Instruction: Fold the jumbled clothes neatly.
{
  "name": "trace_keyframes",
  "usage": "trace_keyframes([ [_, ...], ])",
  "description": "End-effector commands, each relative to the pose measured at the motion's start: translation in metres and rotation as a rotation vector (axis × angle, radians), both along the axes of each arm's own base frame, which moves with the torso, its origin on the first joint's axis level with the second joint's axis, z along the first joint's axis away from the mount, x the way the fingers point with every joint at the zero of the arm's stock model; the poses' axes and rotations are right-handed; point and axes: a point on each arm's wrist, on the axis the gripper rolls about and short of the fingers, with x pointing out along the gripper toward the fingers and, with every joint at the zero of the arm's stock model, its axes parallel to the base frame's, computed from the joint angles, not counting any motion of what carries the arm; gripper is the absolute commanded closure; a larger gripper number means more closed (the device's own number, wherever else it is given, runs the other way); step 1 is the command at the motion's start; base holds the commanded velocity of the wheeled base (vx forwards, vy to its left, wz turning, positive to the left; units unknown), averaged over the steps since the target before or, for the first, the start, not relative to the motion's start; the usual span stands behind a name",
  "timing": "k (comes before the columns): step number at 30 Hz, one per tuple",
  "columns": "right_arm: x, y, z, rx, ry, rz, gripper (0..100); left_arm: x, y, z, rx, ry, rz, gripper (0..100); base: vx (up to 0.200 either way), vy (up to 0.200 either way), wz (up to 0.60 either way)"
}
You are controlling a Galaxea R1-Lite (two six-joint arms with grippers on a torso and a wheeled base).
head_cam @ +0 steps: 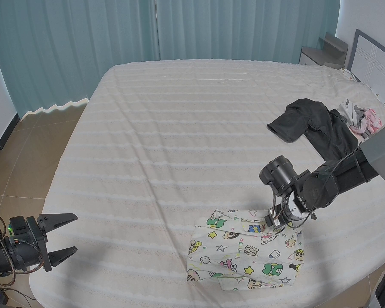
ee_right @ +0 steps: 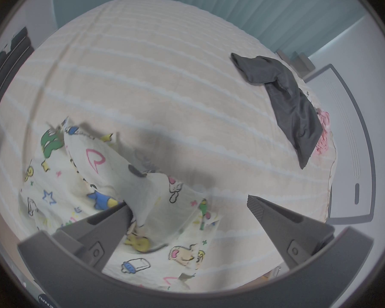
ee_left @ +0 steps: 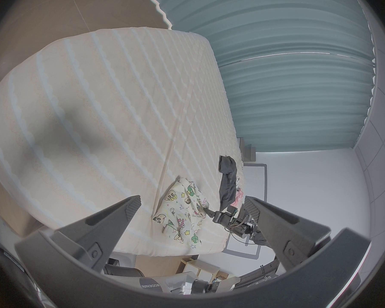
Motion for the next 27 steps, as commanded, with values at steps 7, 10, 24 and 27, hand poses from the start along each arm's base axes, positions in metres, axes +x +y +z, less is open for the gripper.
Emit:
trace_keyframes([
  [7, 0.028, -0.042, 0.011, 0.040, -0.084, -0.119, 0, 0.000, 0.000, -0.001, -0.001, 0.003, 0.000, 0, 0.000, 0.000, 0.00],
  [10, 0.031, -0.047, 0.013, 0.061, -0.111, -0.131, 0, 0.000, 0.000, -0.001, -0.001, 0.003, 0.000, 0, 0.000, 0.000, 0.00],
  [24, -0.038, -0.037, 0.027, 0.622, 0.085, -0.088, 0, 0.000, 0.000, -0.001, -0.002, 0.005, -0.002, 0, 0.000, 0.000, 0.00],
  [27, -0.054, -0.041, 0.023, 0.715, 0.170, -0.117, 0, -0.001, 0.000, -0.001, -0.003, 0.006, -0.001, 0, 0.000, 0.000, 0.00],
])
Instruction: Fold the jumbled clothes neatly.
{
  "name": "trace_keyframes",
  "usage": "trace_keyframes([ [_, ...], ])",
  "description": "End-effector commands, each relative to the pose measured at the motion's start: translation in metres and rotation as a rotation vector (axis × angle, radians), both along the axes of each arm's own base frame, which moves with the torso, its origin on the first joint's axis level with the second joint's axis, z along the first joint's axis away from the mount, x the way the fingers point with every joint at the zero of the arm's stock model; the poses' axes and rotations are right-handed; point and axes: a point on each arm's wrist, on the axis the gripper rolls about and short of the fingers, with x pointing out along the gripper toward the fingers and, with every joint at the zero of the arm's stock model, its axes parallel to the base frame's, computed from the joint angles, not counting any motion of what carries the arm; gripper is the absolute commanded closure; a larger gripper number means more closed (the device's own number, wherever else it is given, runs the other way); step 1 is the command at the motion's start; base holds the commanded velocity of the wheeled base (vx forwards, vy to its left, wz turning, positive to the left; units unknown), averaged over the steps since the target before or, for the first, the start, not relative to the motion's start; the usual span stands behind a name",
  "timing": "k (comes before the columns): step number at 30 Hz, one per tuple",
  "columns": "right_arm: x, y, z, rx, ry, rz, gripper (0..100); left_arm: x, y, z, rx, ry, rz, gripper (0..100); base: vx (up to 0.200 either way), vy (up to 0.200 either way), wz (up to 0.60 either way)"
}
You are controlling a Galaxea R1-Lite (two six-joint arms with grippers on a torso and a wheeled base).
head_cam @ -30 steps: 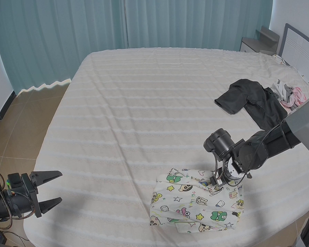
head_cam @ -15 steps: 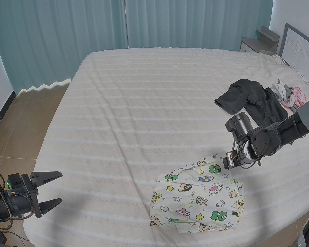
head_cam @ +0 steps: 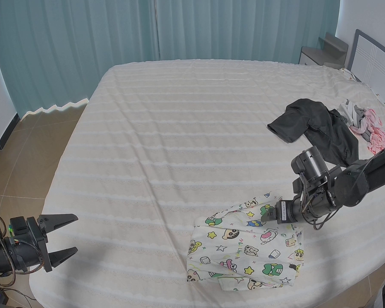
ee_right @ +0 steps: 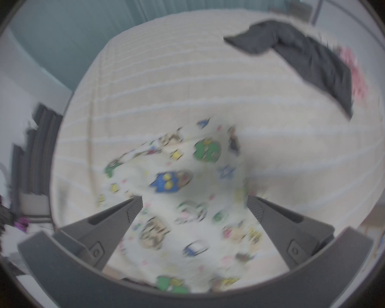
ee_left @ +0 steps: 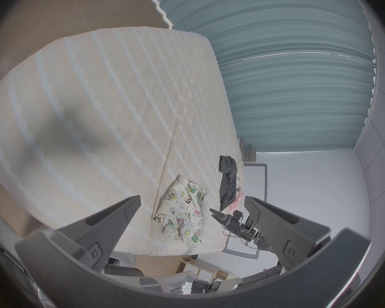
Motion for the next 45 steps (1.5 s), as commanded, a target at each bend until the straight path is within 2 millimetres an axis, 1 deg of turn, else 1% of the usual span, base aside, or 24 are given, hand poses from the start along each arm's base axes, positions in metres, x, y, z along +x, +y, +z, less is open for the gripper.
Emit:
trace_keyframes([
  [1, -0.043, -0.005, -0.001, 0.176, 0.132, -0.008, 0, 0.000, 0.000, 0.000, -0.002, 0.003, 0.000, 0, 0.000, 0.000, 0.00],
  [4, -0.053, -0.008, -0.012, 0.193, 0.167, -0.009, 0, 0.000, 0.000, 0.000, -0.002, 0.002, 0.000, 0, 0.000, 0.000, 0.00],
  [10, -0.056, -0.009, -0.038, 0.206, 0.167, -0.030, 0, -0.001, 0.000, -0.002, -0.002, 0.008, -0.002, 0, 0.000, 0.000, 0.00],
  [13, -0.054, -0.010, -0.042, 0.214, 0.150, -0.035, 0, -0.001, 0.000, -0.002, -0.002, 0.008, -0.002, 0, 0.000, 0.000, 0.00],
  [18, -0.054, -0.013, -0.039, 0.220, 0.137, -0.046, 0, -0.001, 0.000, -0.002, -0.002, 0.008, -0.002, 0, 0.000, 0.000, 0.00],
  [19, -0.054, -0.019, -0.038, 0.222, 0.130, -0.065, 0, -0.001, 0.000, -0.002, -0.002, 0.008, -0.002, 0, 0.000, 0.000, 0.00],
  [21, -0.054, -0.022, -0.039, 0.221, 0.135, -0.077, 0, -0.001, 0.000, -0.002, -0.003, 0.009, -0.002, 0, 0.000, 0.000, 0.00],
  [24, -0.057, -0.027, -0.045, 0.212, 0.154, -0.091, 0, -0.001, 0.000, -0.002, -0.003, 0.009, -0.002, 0, 0.000, 0.000, 0.00],
  [28, -0.055, -0.031, -0.049, 0.222, 0.134, -0.106, 0, -0.001, 0.000, -0.002, -0.003, 0.011, -0.002, 0, 0.000, 0.000, 0.00],
  [36, -0.049, -0.028, -0.062, 0.215, 0.143, -0.108, 0, -0.001, 0.000, -0.002, -0.003, 0.011, -0.002, 0, 0.000, 0.000, 0.00],
  [42, -0.049, -0.025, -0.065, 0.213, 0.148, -0.098, 0, -0.001, 0.000, -0.002, -0.003, 0.012, -0.002, 0, 0.000, 0.000, 0.00],
  [43, -0.047, -0.024, -0.069, 0.207, 0.159, -0.099, 0, 0.000, 0.000, -0.003, -0.002, 0.019, -0.002, 0, 0.000, 0.000, 0.00],
  [45, -0.047, -0.023, -0.071, 0.204, 0.165, -0.097, 0, 0.000, 0.000, -0.003, -0.003, 0.021, -0.002, 0, 0.000, 0.000, 0.00],
])
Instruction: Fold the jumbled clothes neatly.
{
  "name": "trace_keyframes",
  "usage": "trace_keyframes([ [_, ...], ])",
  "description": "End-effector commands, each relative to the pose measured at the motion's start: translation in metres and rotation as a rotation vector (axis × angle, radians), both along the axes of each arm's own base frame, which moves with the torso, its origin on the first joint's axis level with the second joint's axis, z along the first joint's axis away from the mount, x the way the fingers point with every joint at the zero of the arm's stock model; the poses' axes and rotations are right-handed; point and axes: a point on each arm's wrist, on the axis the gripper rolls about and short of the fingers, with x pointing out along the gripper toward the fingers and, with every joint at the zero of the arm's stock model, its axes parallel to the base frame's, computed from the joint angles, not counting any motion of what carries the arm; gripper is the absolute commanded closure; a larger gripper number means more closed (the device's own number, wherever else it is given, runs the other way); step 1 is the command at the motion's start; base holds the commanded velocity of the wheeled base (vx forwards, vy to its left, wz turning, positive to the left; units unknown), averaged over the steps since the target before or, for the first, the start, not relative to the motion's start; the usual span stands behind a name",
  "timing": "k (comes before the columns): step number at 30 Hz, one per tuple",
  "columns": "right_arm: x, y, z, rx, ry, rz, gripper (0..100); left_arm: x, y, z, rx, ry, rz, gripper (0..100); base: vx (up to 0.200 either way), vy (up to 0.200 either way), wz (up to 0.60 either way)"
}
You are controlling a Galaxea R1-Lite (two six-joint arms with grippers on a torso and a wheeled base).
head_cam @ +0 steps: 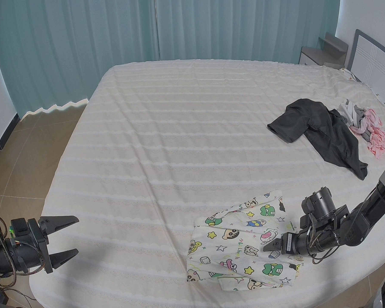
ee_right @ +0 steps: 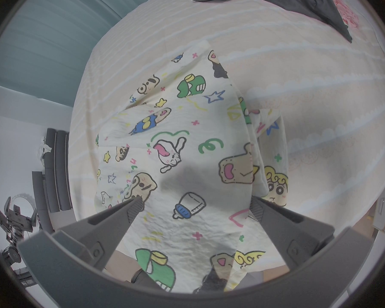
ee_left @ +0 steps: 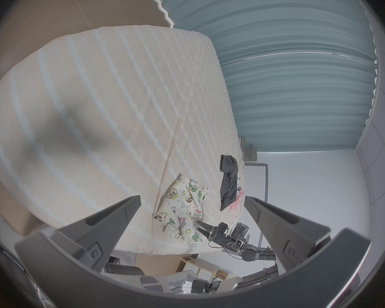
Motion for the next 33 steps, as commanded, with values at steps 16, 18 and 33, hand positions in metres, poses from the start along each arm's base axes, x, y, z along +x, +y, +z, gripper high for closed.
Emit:
trace_keyframes([
  [16, -0.015, -0.010, 0.019, 0.042, -0.051, -0.045, 100, 0.001, 0.000, -0.001, 0.000, 0.006, 0.000, 0, 0.000, 0.000, 0.00],
  [18, -0.016, -0.015, 0.024, 0.050, -0.071, -0.062, 100, 0.001, 0.000, -0.001, 0.000, 0.006, 0.000, 0, 0.000, 0.000, 0.00],
  [33, -0.020, -0.035, 0.023, 0.036, -0.059, -0.135, 100, 0.001, 0.000, -0.001, 0.000, 0.006, 0.000, 0, 0.000, 0.000, 0.00],
])
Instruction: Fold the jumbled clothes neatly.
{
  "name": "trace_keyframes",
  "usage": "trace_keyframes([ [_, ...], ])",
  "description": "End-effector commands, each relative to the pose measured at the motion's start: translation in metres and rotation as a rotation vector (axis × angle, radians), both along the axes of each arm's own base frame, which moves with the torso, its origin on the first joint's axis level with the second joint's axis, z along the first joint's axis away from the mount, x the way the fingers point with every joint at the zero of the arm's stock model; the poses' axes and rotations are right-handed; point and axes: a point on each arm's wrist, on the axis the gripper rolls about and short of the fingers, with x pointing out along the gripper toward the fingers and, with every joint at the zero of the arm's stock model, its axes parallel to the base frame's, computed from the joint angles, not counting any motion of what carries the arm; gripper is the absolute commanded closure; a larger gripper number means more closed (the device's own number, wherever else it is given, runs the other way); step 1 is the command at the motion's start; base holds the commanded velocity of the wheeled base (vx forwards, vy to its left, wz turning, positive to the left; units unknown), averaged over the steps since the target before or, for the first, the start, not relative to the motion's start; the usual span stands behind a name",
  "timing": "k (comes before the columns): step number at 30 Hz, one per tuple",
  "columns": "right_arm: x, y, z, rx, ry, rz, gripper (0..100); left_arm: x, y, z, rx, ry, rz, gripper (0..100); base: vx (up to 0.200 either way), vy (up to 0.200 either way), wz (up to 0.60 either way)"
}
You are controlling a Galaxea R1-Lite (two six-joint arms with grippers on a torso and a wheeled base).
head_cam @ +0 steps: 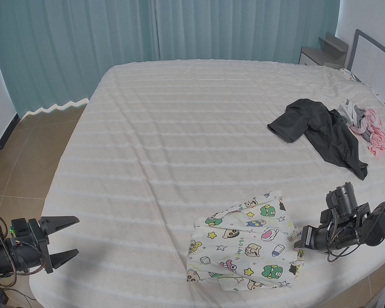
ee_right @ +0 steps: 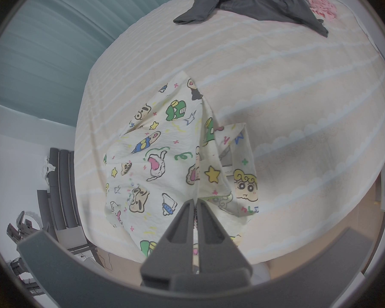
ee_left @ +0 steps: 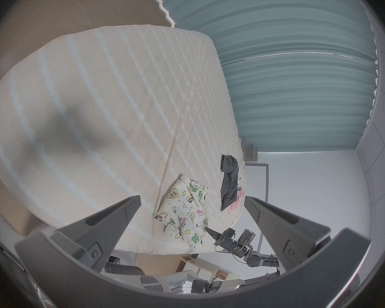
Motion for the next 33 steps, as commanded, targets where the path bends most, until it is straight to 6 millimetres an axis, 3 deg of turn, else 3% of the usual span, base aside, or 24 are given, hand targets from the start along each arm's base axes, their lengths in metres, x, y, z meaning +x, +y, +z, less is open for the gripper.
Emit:
trace_keyframes([
  [1, 0.000, -0.005, 0.000, -0.001, 0.003, -0.019, 100, 0.000, 0.000, 0.000, 0.000, 0.000, 0.000, 0, 0.000, 0.000, 0.00],
  [12, 0.005, -0.030, -0.001, 0.006, 0.001, -0.121, 100, 0.000, 0.000, 0.000, -0.002, 0.003, 0.001, 0, 0.000, 0.000, 0.00],
  [21, -0.001, -0.022, -0.010, 0.025, 0.009, -0.067, 100, 0.000, 0.000, 0.000, -0.002, 0.003, 0.001, 0, 0.000, 0.000, 0.00],
  [22, 0.002, -0.022, -0.010, 0.032, 0.007, -0.065, 0, 0.000, 0.000, 0.000, -0.002, 0.003, 0.001, 0, 0.000, 0.000, 0.00],
  [28, 0.013, -0.014, -0.008, 0.103, -0.044, -0.026, 0, 0.000, 0.000, 0.000, 0.000, 0.002, 0.002, 0, 0.000, 0.000, 0.00],
  [33, 0.005, 0.000, -0.011, 0.105, -0.022, 0.034, 0, 0.000, 0.000, 0.000, -0.002, 0.004, 0.001, 0, 0.000, 0.000, 0.00],
])
